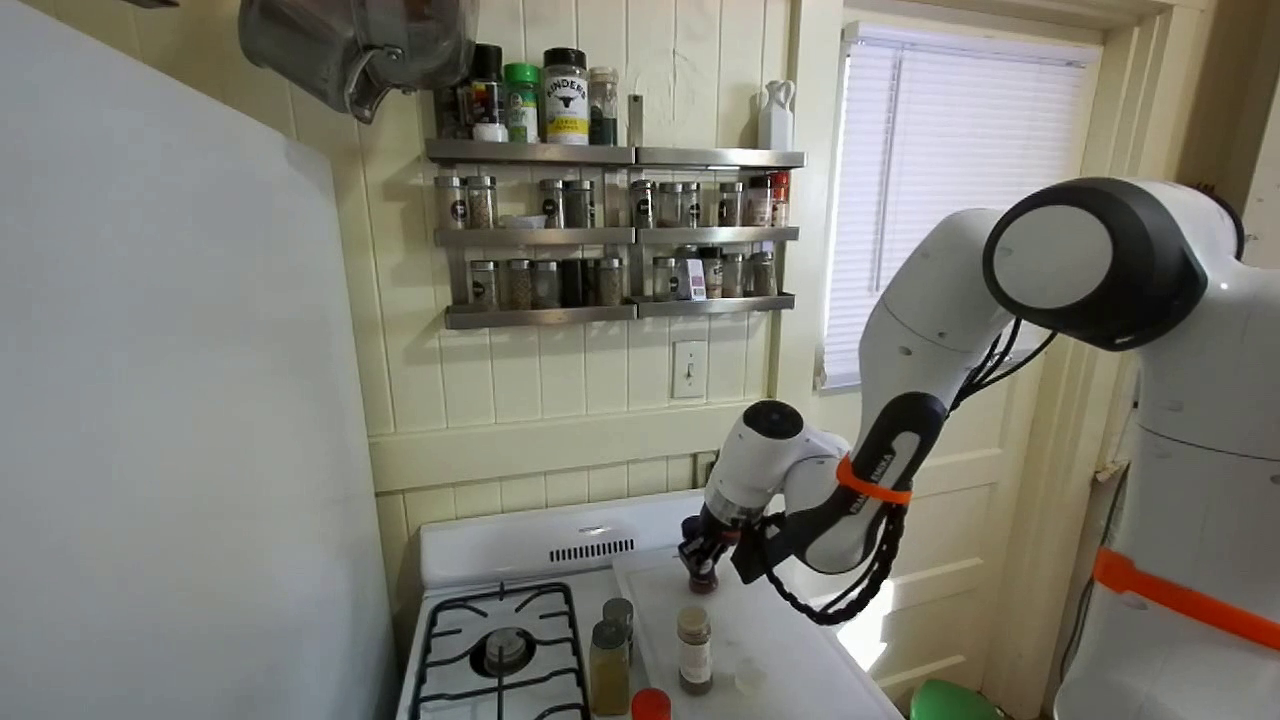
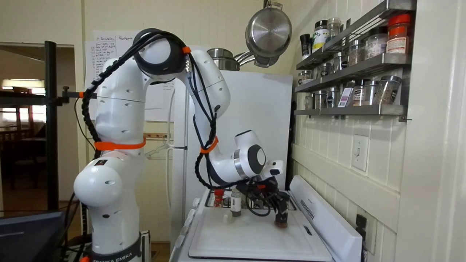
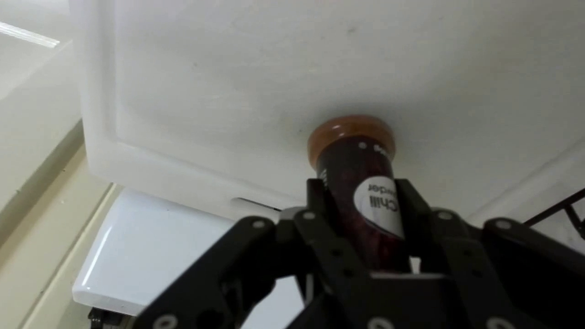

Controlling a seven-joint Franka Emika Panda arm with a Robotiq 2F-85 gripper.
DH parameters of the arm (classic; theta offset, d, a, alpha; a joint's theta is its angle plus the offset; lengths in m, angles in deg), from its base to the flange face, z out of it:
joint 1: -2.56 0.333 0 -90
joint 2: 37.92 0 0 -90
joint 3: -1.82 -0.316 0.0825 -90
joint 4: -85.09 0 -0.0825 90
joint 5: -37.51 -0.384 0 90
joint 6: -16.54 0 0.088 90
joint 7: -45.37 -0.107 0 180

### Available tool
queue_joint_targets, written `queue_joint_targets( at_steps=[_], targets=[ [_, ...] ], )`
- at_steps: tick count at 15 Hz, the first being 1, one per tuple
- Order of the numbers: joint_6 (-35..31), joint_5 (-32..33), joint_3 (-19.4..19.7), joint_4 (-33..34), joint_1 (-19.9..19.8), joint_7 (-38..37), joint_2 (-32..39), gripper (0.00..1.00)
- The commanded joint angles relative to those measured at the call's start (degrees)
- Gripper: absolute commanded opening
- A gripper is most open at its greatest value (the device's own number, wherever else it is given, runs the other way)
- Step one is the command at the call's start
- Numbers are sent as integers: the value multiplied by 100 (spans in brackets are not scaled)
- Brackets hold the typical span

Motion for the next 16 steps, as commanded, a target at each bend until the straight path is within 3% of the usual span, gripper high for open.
queue_joint_targets(
  at_steps=[1, 4, 5, 7, 13, 16],
  targets=[
    [763, -1542, 1, -260, 509, 1285, -347, 16],
    [1506, -2892, -76, -160, 817, 2101, -654, 16],
    [1813, -3301, -237, -121, 756, 2355, -815, 16],
    [2434, -3792, -129, 22, 966, 2653, -1122, 16],
    [3962, -3666, -306, 543, 891, 2443, -1945, 16],
    [4355, -3545, -469, 720, 878, 2340, -2241, 16]
  ],
)
